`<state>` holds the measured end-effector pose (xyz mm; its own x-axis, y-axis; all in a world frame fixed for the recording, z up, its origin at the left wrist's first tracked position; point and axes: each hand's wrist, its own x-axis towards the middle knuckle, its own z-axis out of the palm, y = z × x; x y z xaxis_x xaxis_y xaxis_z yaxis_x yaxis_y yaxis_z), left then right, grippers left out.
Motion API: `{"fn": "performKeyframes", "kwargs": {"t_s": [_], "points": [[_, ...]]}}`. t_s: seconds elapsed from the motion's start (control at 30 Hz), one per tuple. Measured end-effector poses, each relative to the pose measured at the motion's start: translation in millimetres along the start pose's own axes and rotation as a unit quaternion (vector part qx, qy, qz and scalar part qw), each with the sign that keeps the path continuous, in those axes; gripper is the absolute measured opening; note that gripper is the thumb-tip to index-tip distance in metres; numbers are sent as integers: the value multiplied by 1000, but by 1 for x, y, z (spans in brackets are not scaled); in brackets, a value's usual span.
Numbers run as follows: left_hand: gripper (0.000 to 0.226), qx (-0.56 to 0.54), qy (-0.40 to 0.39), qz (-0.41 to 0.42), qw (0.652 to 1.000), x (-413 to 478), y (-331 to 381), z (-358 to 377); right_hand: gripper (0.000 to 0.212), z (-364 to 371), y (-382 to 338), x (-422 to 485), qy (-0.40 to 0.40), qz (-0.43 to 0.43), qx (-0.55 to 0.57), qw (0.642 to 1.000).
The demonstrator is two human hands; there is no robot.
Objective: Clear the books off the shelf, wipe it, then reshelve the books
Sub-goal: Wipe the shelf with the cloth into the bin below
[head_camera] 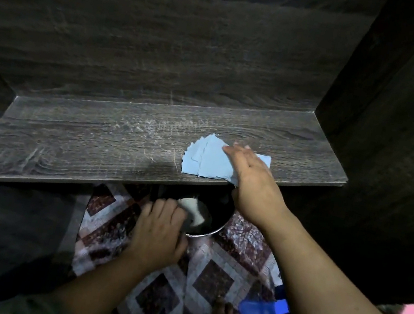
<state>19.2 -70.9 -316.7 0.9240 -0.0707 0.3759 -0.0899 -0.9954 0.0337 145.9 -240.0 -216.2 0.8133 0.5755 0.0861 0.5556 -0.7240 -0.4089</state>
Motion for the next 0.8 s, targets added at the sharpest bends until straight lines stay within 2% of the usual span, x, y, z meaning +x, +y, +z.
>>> {"fn": "performKeyframes", "kwargs": {"t_s": [0.07,0.13,0.23,0.27,0.37,0.57,0.7,0.8], "points": [[45,-33,91,-4,995,11,3,-20,62,-5,-2,-4,-5,-5,42,999],[56,-40,138,-21,989,21,3,-39,52,-14,-8,-15,-25,-17,51,998],[75,-29,78,-2,997,28,4,-74,39,-36,-24,-41,-89,1,36,995],[74,-30,50,23,998,27,7,-85,35,-42,-31,-49,-109,7,22,994],[53,-48,20,76,996,21,24,-118,30,-59,-49,-69,-105,7,-11,994],[41,-19,64,42,997,31,61,-198,30,-113,-75,-102,-10,-71,-49,996],[23,18,138,87,986,72,76,-264,49,-180,-76,-103,161,-150,-120,968],[12,46,216,115,969,113,85,-310,48,-238,-72,-92,284,-172,-158,930]]}}
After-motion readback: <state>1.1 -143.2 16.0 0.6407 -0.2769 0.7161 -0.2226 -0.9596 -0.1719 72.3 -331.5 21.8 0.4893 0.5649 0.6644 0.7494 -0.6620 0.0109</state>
